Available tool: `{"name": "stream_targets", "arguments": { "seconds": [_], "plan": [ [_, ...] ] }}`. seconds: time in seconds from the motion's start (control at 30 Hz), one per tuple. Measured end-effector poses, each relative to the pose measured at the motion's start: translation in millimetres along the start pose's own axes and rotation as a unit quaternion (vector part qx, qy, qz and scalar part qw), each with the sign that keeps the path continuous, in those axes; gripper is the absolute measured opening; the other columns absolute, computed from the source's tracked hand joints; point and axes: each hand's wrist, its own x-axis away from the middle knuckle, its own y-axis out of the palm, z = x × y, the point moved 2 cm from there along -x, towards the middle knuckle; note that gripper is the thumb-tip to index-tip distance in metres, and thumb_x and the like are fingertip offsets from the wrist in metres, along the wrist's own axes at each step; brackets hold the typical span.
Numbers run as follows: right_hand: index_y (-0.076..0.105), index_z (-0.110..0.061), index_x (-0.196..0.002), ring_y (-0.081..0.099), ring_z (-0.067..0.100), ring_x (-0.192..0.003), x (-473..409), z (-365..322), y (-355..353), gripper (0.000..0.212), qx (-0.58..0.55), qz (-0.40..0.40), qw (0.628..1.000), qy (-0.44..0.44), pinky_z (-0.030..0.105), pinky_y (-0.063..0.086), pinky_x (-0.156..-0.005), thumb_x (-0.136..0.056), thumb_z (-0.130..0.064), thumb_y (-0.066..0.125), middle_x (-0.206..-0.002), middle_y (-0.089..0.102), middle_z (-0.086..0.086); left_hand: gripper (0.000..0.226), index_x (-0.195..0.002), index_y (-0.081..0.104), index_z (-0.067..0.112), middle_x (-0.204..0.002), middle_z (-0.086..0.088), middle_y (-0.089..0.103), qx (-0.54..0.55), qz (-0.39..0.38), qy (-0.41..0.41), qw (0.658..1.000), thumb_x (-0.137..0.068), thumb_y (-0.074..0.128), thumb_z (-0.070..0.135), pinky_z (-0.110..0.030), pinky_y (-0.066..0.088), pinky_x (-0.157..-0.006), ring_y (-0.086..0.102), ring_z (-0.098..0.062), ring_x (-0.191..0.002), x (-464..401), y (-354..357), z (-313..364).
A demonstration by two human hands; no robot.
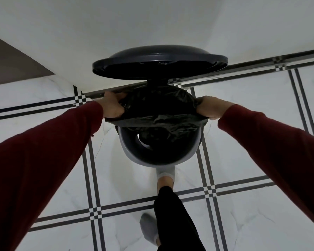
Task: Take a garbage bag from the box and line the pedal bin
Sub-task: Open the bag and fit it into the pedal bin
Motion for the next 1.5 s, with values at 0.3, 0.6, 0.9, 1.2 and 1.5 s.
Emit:
{"name": "stream_targets", "arguments": {
  "seconds": [0.3,0.6,0.9,1.2,1.5],
  "plan": [
    [0.047,-0.016,-0.070,0.035,0.010,-0.052,10.7,49.6,38.9,0.016,-0.680,-0.095,0.710,0.156,0.020,0.033,-0.052,-0.083,-0.008,0.040,-0.063,0.047,-0.002,0.062,-0.123,0.071,0.014,-0.091,-0.004,0.066,0.380,0.100,-0.003,0.920,-0.079,0.055,-0.027,-0.023,0.060,-0.062,0.066,-0.018,-0.070,28.9,24.2,-45.3],
    [0.066,-0.023,-0.088,0.064,0.009,-0.074,42.6,63.8,95.2,0.027,-0.820,0.011,0.545,0.175,0.016,0.053,-0.054,-0.076,-0.004,0.080,-0.092,0.073,-0.001,0.031,-0.107,0.080,0.010,-0.100,-0.015,0.078,0.432,0.201,-0.051,0.878,-0.084,0.071,-0.008,-0.032,0.060,-0.071,0.071,-0.025,-0.081,64.0,71.8,-77.5],
    [0.073,-0.016,-0.093,0.053,0.018,-0.086,59.5,42.3,78.3,0.013,-0.651,0.083,0.737,0.160,0.027,0.043,-0.064,-0.083,-0.022,0.067,-0.092,0.061,0.001,0.025,-0.099,0.077,0.011,-0.084,0.000,0.078,0.558,0.115,-0.130,0.812,-0.084,0.079,0.031,-0.028,0.054,-0.065,0.072,-0.016,-0.077,85.8,94.8,-56.1],
    [0.073,-0.011,-0.118,0.062,0.012,-0.077,82.2,44.0,96.0,0.034,-0.683,0.066,0.720,0.109,0.017,0.053,-0.069,-0.089,0.004,0.062,-0.092,0.069,0.005,0.053,-0.133,0.067,0.013,-0.117,-0.005,0.076,0.690,0.133,-0.111,0.703,-0.084,0.076,-0.007,-0.019,0.059,-0.077,0.074,-0.014,-0.098,111.0,120.2,-51.5],
    [0.069,0.004,-0.118,0.046,0.014,-0.064,87.3,48.1,111.1,0.033,-0.669,0.067,0.724,0.151,0.019,0.044,-0.059,-0.090,0.012,0.053,-0.085,0.053,0.012,0.044,-0.121,0.072,0.026,-0.081,0.011,0.074,0.626,0.164,-0.107,0.755,-0.087,0.075,-0.003,-0.024,0.053,-0.070,0.068,-0.006,-0.079,128.2,133.4,-59.7]
  ]
}}
